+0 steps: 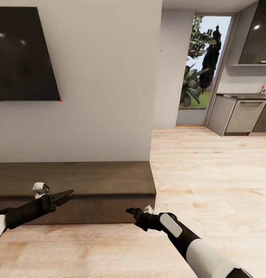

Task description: Place each of the two pumpkins and all three candles from the living room inside a cabinet in the living room (use any cabinet), then make sure every cabinet is closed, and position the cauldron so it is next to a table in the living room.

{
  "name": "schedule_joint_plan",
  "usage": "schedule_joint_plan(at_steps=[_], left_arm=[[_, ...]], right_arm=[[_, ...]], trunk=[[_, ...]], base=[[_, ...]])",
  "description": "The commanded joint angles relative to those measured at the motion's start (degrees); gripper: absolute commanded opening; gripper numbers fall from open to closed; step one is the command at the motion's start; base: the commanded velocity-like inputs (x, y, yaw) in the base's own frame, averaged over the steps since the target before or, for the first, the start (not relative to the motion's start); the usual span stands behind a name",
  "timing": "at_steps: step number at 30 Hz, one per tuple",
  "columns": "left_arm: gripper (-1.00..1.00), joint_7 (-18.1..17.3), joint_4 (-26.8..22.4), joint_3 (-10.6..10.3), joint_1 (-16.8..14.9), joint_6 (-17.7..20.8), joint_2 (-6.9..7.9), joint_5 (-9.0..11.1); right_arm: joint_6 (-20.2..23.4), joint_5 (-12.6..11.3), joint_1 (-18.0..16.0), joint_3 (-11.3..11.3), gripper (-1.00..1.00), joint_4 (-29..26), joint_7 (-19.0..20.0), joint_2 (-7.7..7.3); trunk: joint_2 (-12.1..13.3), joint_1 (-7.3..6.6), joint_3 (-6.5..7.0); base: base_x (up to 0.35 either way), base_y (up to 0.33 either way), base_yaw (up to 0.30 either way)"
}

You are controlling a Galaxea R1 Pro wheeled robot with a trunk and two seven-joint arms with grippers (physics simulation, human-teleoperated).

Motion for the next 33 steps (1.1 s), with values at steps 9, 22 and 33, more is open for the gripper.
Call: schedule_joint_plan(at_steps=[9, 22, 33], left_arm=[[1.00, -0.2, 0.0, 0.0, 0.0, 0.2, 0.00, 0.0], [1.00, -0.2, 0.0, 0.0, 0.0, 0.2, 0.00, 0.0], [1.00, -0.2, 0.0, 0.0, 0.0, 0.2, 0.00, 0.0]], right_arm=[[0.0, 0.0, -0.1, 0.0, 1.00, 0.4, 0.6, 0.05], [-11.0, 0.4, -0.1, 0.1, 1.00, 1.2, 9.1, -0.32], [-13.5, 2.6, -0.1, 0.0, 1.00, 7.2, 17.4, -0.70]], trunk=[[-3.6, 1.97, -1.67], [-8.9, 4.83, -4.01], [-13.3, 7.24, -5.98]], base=[[0.000, 0.000, 0.000], [0.000, 0.000, 0.000], [0.000, 0.000, 0.000]])
